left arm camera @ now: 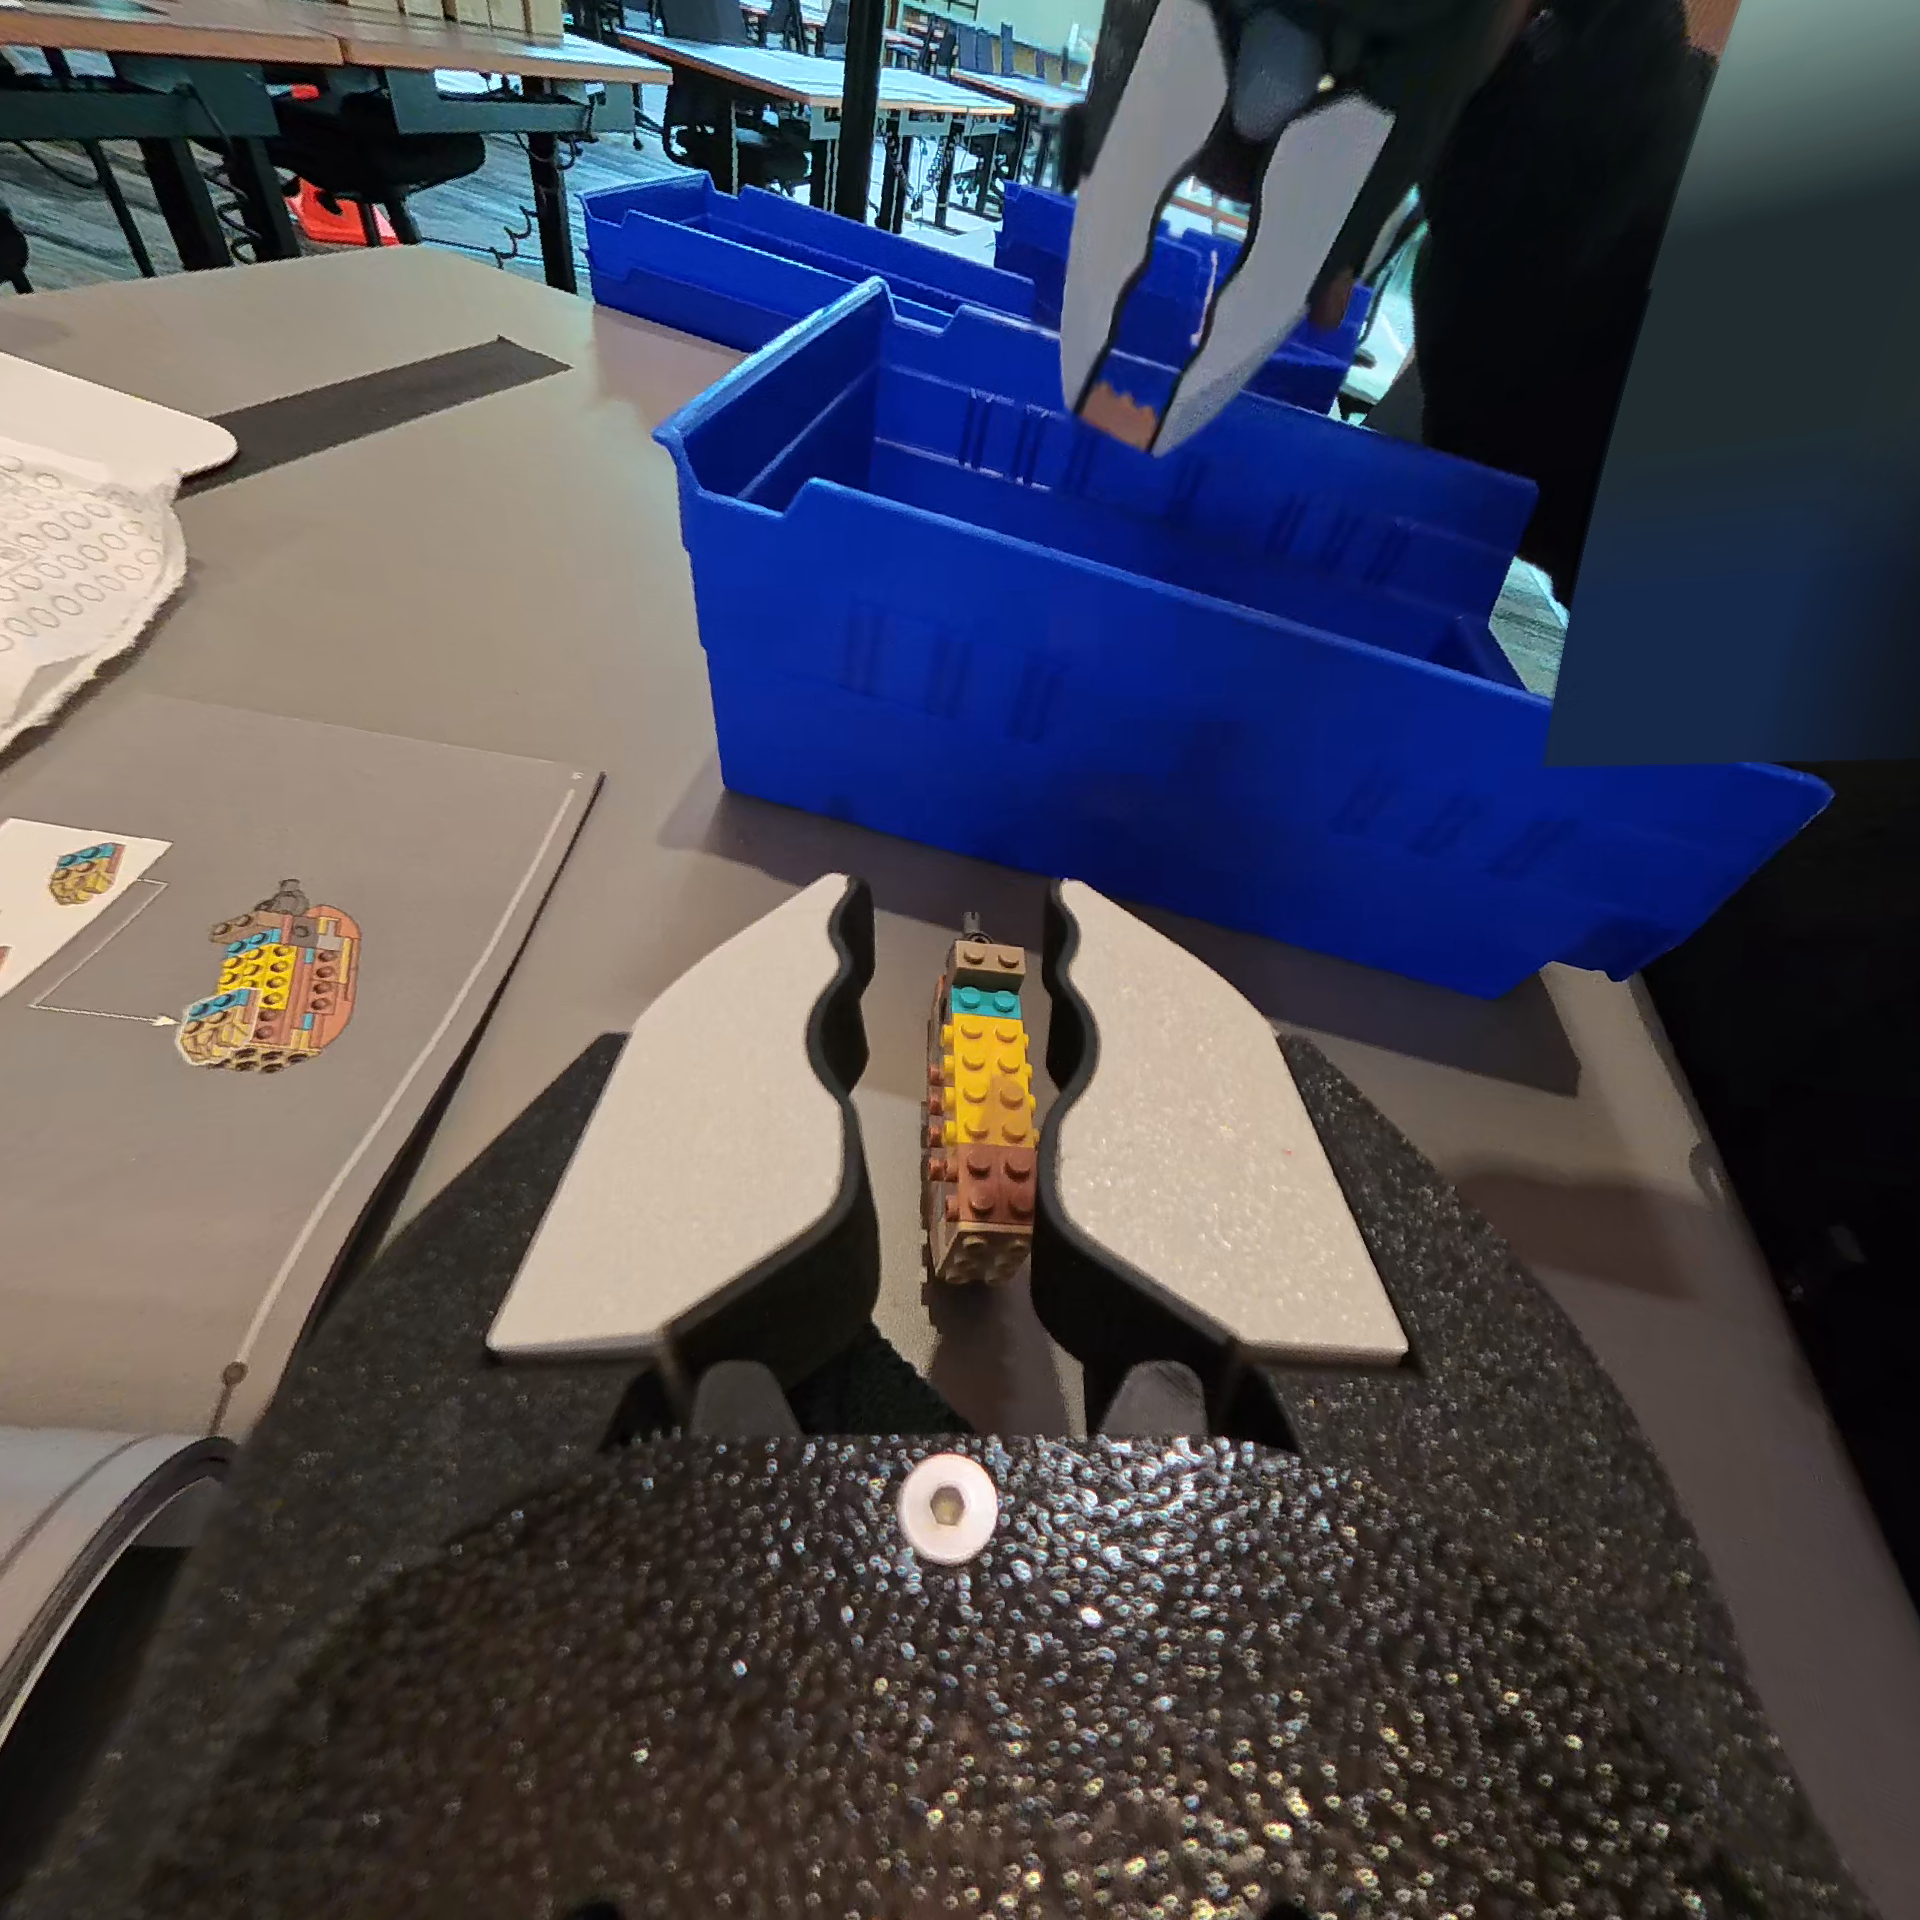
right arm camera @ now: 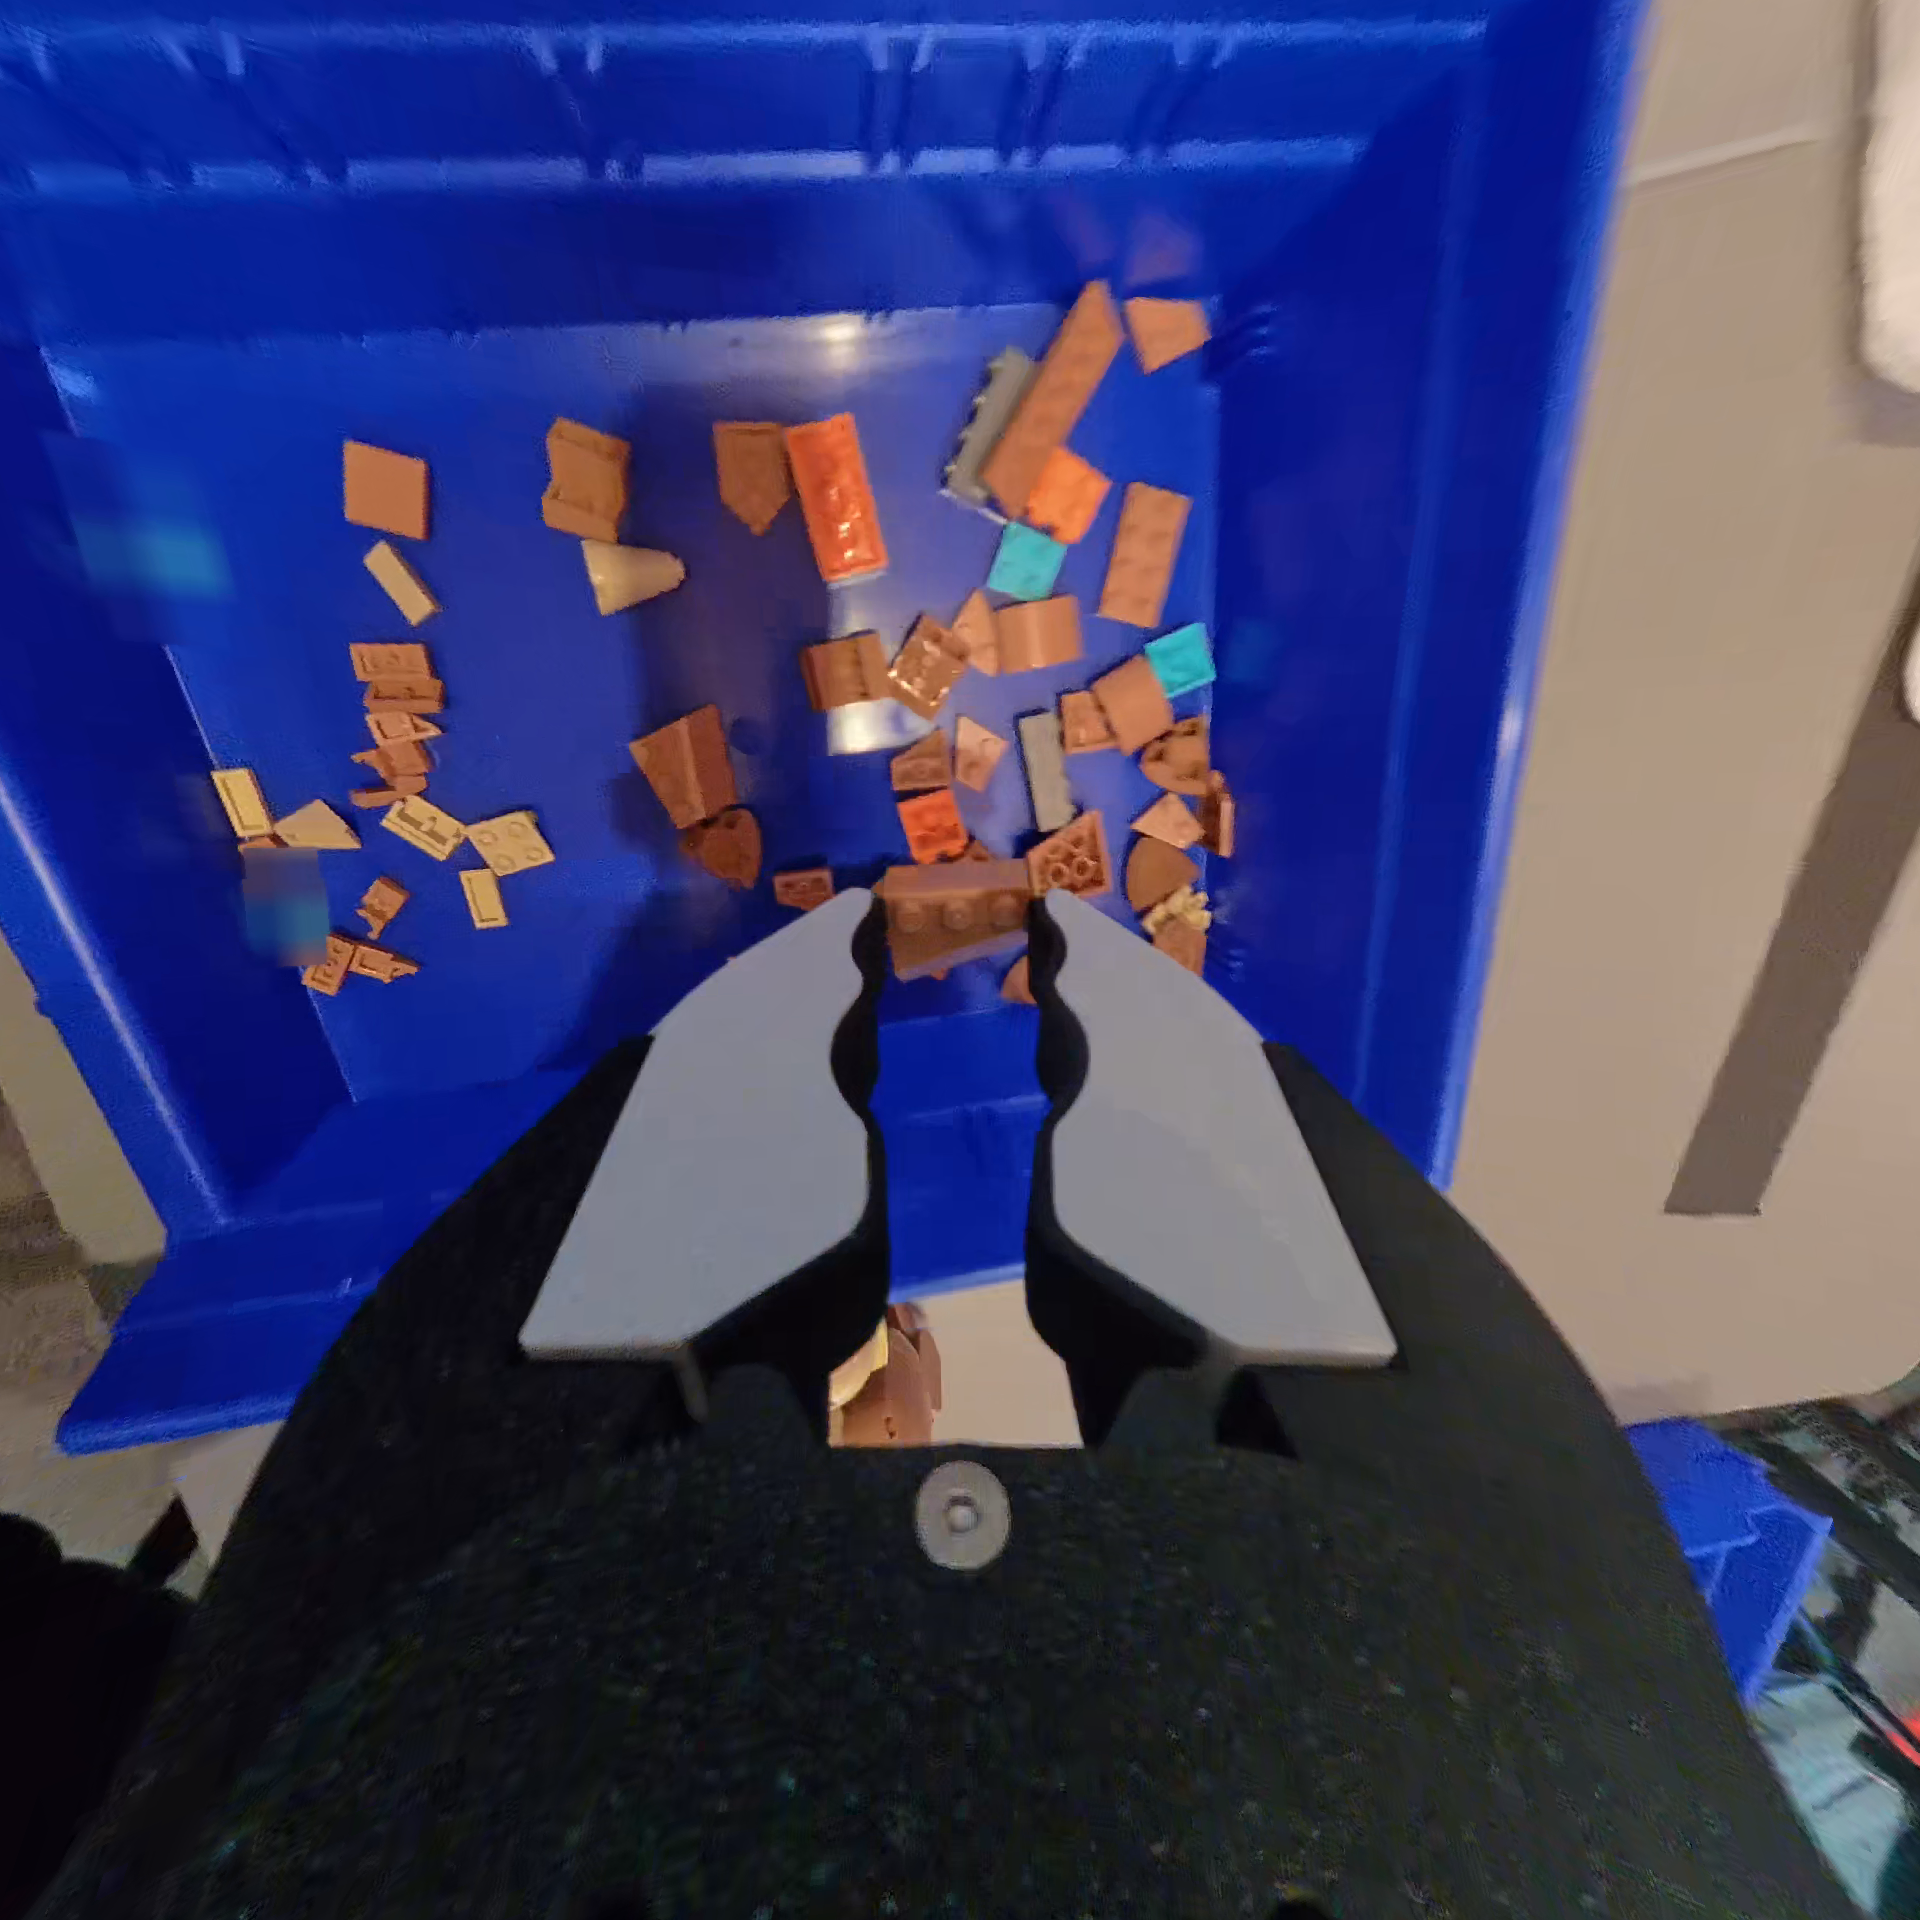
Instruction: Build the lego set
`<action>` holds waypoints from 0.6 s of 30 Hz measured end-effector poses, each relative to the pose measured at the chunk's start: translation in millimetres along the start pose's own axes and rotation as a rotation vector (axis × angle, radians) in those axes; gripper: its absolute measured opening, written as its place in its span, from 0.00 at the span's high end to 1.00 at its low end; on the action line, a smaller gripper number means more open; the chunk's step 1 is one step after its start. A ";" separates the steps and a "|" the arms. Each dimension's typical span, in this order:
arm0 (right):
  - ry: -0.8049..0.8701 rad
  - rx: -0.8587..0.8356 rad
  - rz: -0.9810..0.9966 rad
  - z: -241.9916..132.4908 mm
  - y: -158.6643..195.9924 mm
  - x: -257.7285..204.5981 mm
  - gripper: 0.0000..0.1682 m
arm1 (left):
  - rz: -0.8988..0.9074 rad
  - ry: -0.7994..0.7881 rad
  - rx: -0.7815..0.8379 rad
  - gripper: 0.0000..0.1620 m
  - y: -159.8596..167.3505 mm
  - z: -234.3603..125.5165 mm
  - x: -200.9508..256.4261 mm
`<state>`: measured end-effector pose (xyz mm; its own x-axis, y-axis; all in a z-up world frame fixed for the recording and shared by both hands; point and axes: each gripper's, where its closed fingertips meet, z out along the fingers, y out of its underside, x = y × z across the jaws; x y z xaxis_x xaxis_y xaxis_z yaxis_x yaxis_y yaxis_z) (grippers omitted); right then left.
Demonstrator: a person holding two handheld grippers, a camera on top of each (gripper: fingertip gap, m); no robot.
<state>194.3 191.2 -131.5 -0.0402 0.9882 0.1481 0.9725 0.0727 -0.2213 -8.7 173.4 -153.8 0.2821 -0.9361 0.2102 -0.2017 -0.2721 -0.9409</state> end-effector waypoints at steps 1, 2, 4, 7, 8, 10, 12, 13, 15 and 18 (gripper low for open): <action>0.013 0.029 0.017 -5.1 -0.4 2.3 0.85 | 0.002 0.000 -0.002 0.81 0.1 0.1 0.2; 0.019 0.048 0.029 -7.2 -0.6 2.8 0.85 | 0.003 0.000 -0.004 0.81 0.4 0.3 0.3; 0.023 0.038 0.032 -5.0 2.8 0.6 0.85 | 0.004 -0.001 -0.005 0.81 0.6 0.4 0.3; 0.035 0.019 0.026 -1.2 7.3 -3.3 0.85 | 0.000 -0.003 -0.001 0.81 0.1 -0.1 -0.2; 0.030 0.028 0.030 0.0 6.4 -4.9 0.85 | -0.001 -0.004 -0.001 0.81 0.0 -0.1 -0.4; 0.025 0.031 0.034 4.1 5.7 -6.6 0.85 | -0.002 -0.004 -0.001 0.81 0.1 0.0 -0.5; 0.004 0.018 0.029 10.9 5.6 -11.1 0.85 | 0.001 -0.003 -0.003 0.81 0.3 0.2 -0.1; -0.006 0.013 0.023 14.9 4.5 -13.4 0.85 | 0.002 -0.003 -0.005 0.81 0.5 0.3 0.0; -0.031 0.004 0.010 24.3 0.5 -18.9 0.85 | 0.005 -0.004 -0.007 0.81 0.7 0.5 0.3; -0.080 -0.038 -0.021 44.5 -4.6 -28.5 0.85 | 0.005 -0.004 -0.007 0.81 0.7 0.5 0.2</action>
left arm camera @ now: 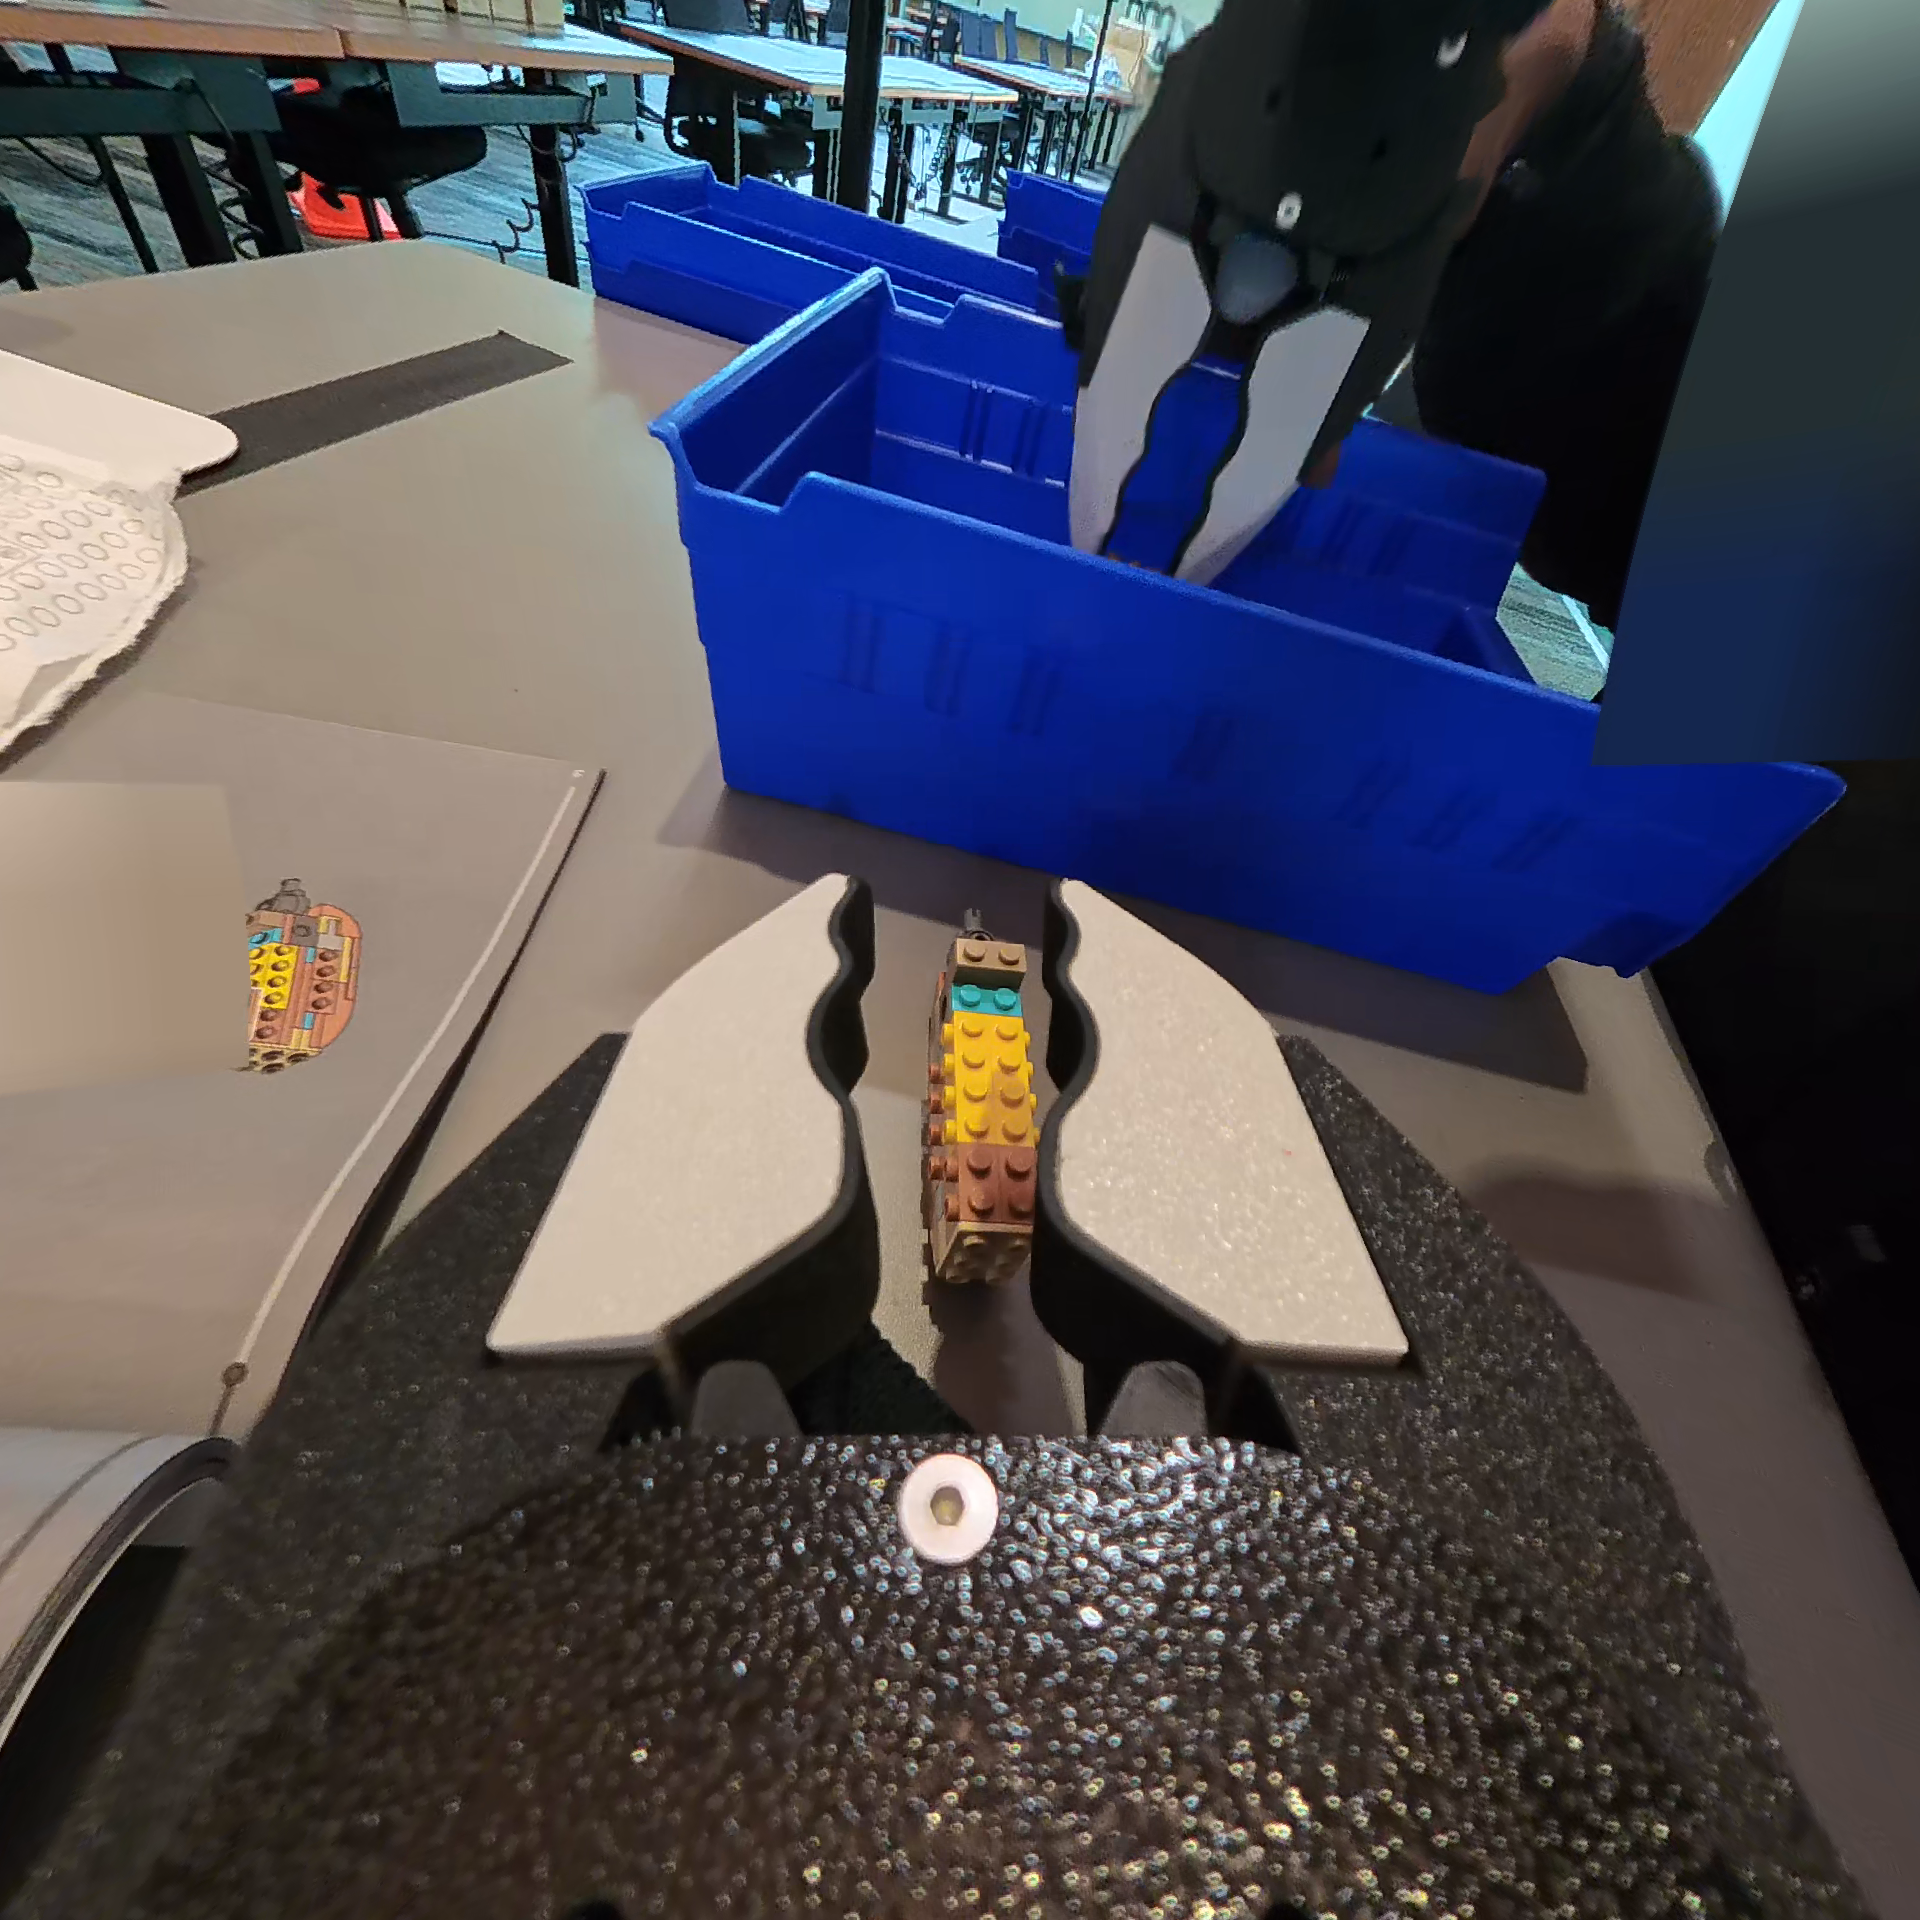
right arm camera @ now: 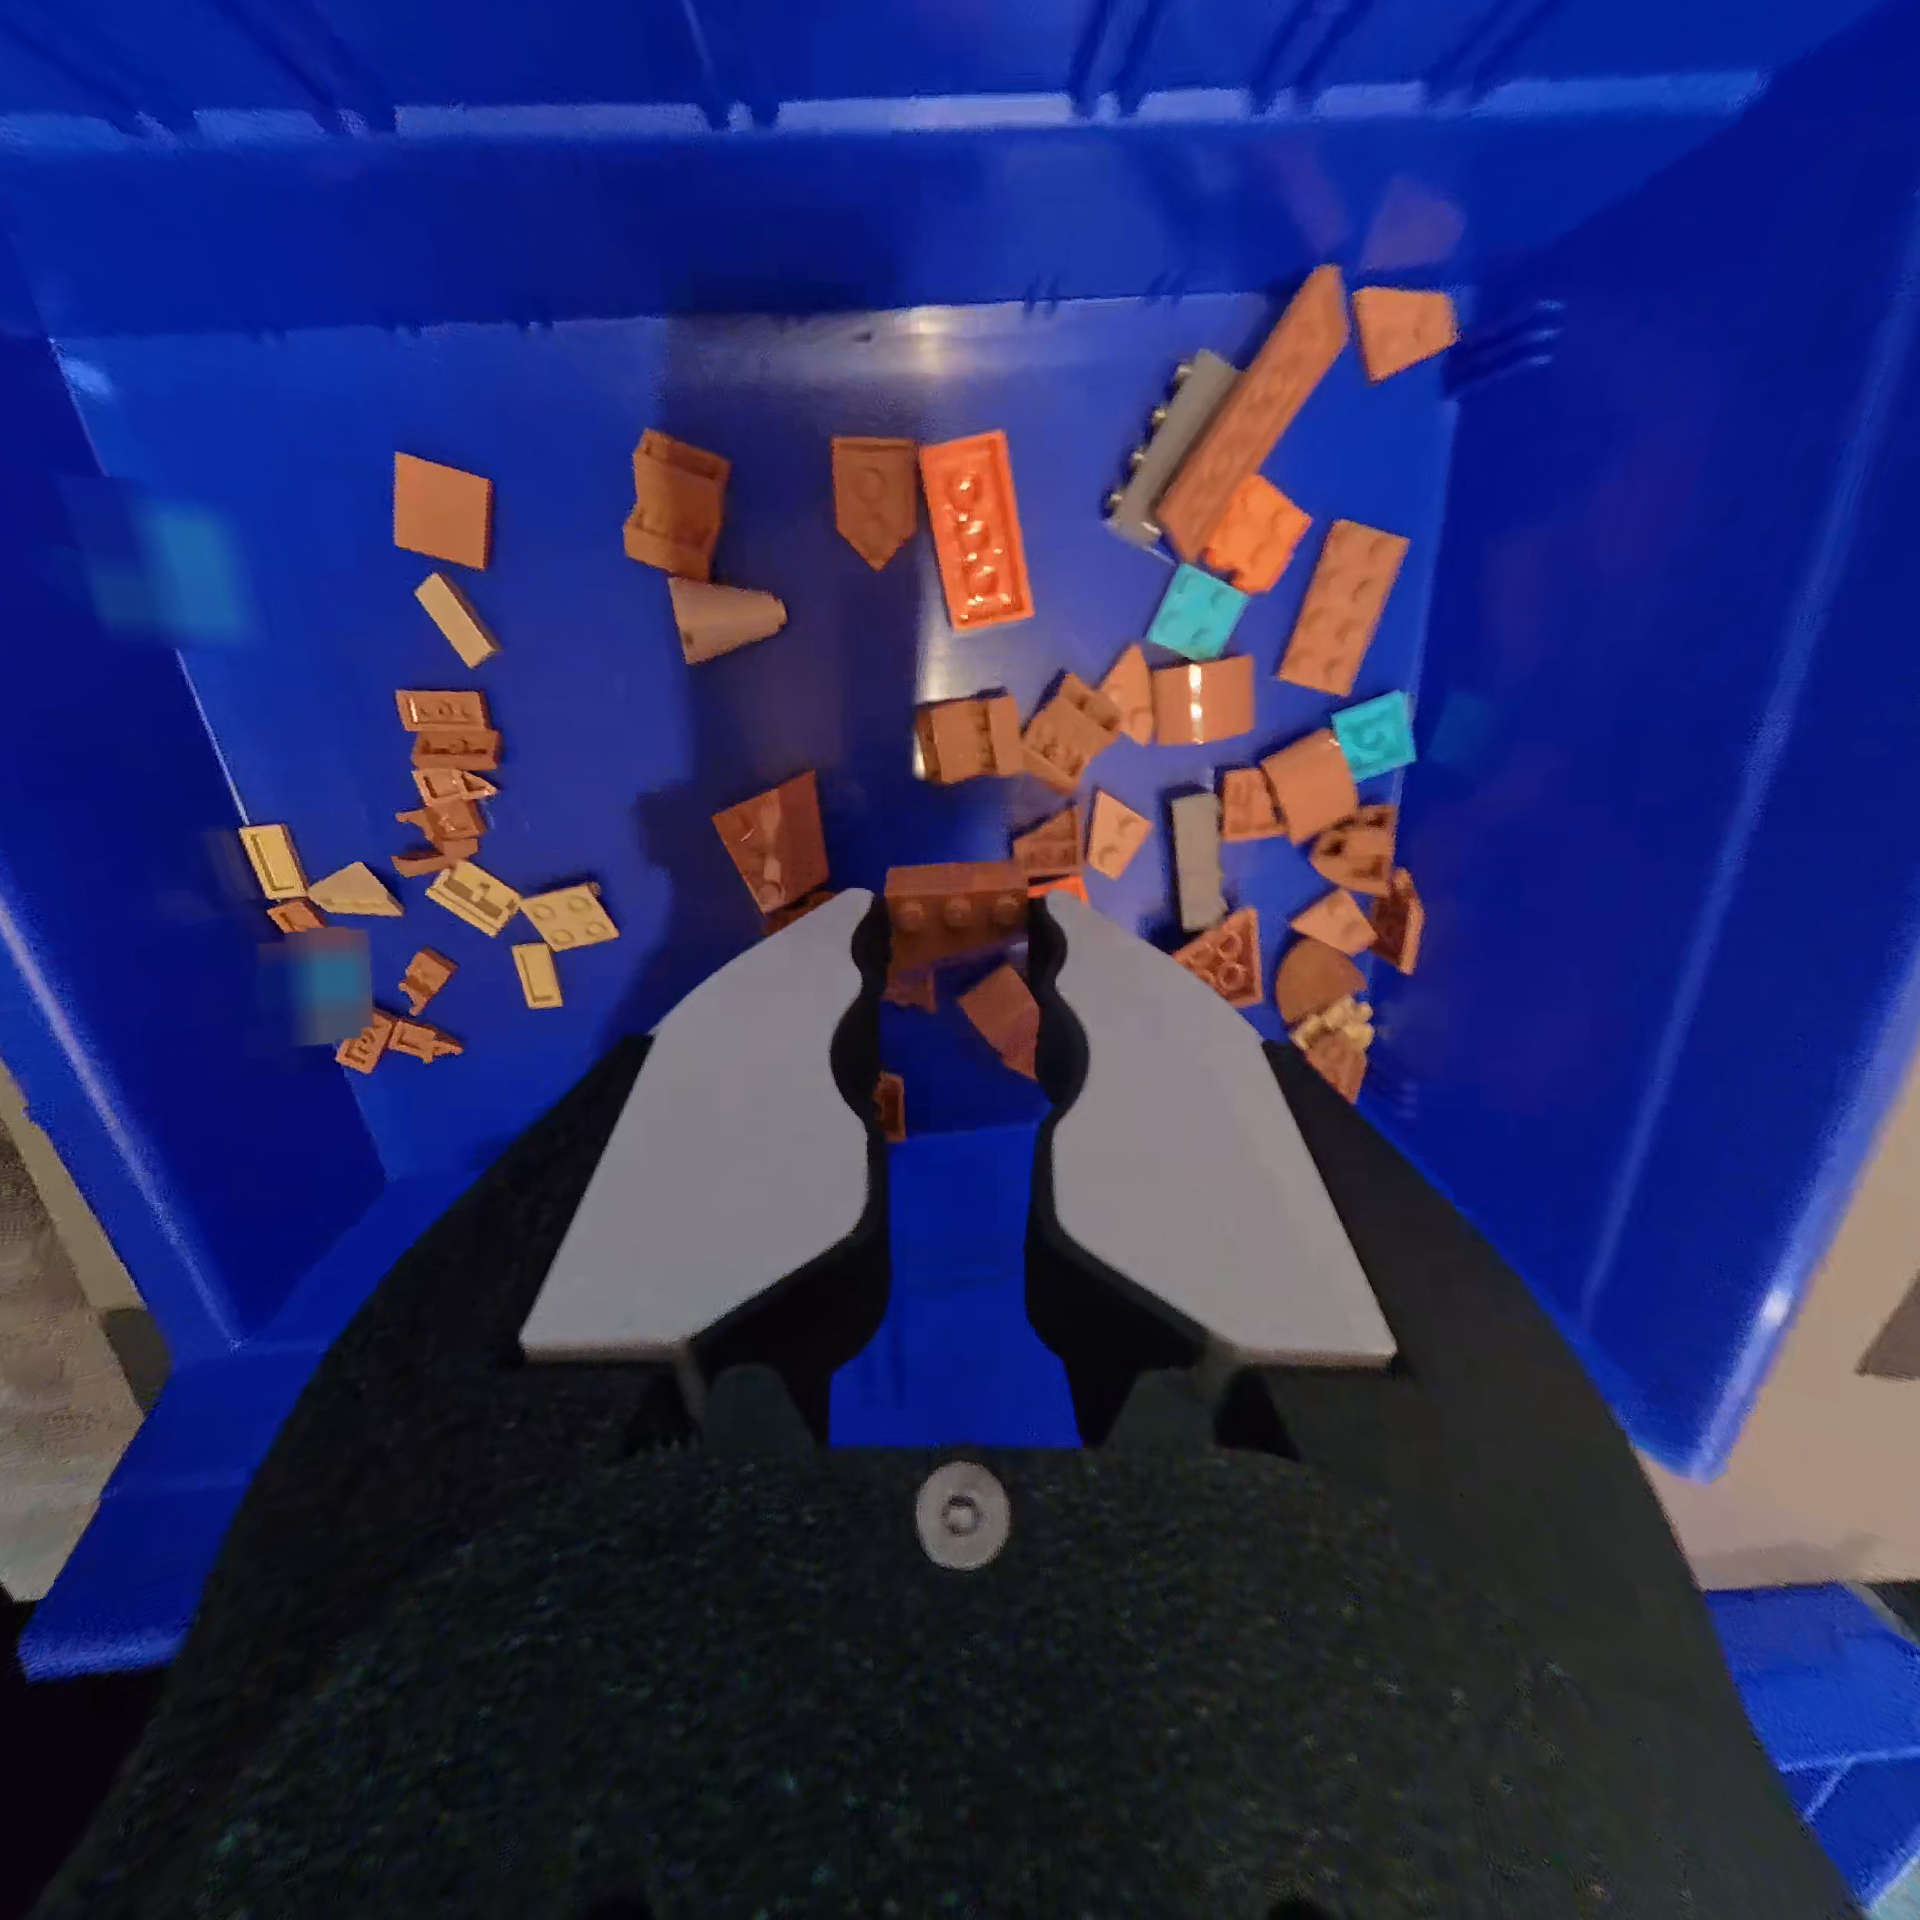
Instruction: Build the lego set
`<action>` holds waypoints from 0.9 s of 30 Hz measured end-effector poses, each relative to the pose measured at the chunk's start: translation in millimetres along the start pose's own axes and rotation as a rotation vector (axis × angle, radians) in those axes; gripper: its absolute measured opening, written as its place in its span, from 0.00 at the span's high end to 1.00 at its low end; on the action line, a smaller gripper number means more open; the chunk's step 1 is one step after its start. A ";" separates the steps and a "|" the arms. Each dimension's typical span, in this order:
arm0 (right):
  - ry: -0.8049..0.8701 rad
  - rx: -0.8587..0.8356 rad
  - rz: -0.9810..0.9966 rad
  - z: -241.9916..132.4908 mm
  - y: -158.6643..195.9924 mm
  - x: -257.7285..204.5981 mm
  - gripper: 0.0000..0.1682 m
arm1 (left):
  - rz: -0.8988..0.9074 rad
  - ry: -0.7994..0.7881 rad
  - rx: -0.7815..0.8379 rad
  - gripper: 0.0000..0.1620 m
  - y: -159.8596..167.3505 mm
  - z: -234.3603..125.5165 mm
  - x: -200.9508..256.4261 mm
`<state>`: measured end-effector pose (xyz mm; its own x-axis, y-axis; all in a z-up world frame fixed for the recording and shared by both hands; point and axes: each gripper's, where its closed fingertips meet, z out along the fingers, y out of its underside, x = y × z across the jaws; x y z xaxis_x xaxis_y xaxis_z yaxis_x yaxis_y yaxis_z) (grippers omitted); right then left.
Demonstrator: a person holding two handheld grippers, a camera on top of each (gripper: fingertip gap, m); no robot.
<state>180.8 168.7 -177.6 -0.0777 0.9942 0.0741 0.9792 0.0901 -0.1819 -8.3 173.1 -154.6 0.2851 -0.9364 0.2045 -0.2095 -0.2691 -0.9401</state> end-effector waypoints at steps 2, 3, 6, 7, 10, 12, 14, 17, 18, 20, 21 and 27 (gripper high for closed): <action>-0.029 -0.051 -0.022 15.0 0.0 -4.4 0.85 | -0.001 -0.001 0.002 0.81 -0.3 -0.2 -0.2; -0.043 -0.072 -0.030 21.1 0.4 -6.5 0.85 | -0.002 -0.001 0.004 0.81 -0.5 -0.4 -0.3; -0.036 -0.159 -0.035 28.7 8.6 -5.5 0.84 | -0.006 0.000 0.007 0.81 -0.9 -0.8 -0.6; -0.045 -0.165 -0.037 29.2 9.1 -7.1 0.85 | -0.006 0.001 0.006 0.81 -0.8 -0.7 -0.6; -0.070 -0.156 -0.040 28.1 8.9 -9.9 0.79 | -0.003 0.002 0.004 0.81 -0.4 -0.4 -0.1; -0.086 -0.126 -0.031 25.8 5.0 -9.9 0.74 | 0.000 0.002 0.003 0.81 -0.3 -0.3 0.2; -0.067 -0.073 -0.031 22.8 -4.6 -3.1 0.74 | -0.002 0.002 0.003 0.81 -0.4 -0.3 -0.1; -0.025 0.023 0.000 21.3 -28.8 14.4 0.75 | -0.006 0.002 0.002 0.81 -0.2 -0.2 -0.5; -0.018 0.044 0.011 22.4 -36.3 19.3 0.76 | -0.006 0.001 0.002 0.81 -0.3 -0.2 -0.5; -0.009 0.070 0.038 26.3 -49.2 28.4 0.77 | -0.006 0.000 0.004 0.81 -0.5 -0.5 -0.7; -0.005 0.076 0.061 29.1 -54.1 32.8 0.78 | -0.006 0.000 0.005 0.81 -0.6 -0.6 -0.7; -0.015 0.037 0.122 53.8 -59.9 42.5 0.82 | 0.001 0.001 0.000 0.81 0.2 -0.3 0.4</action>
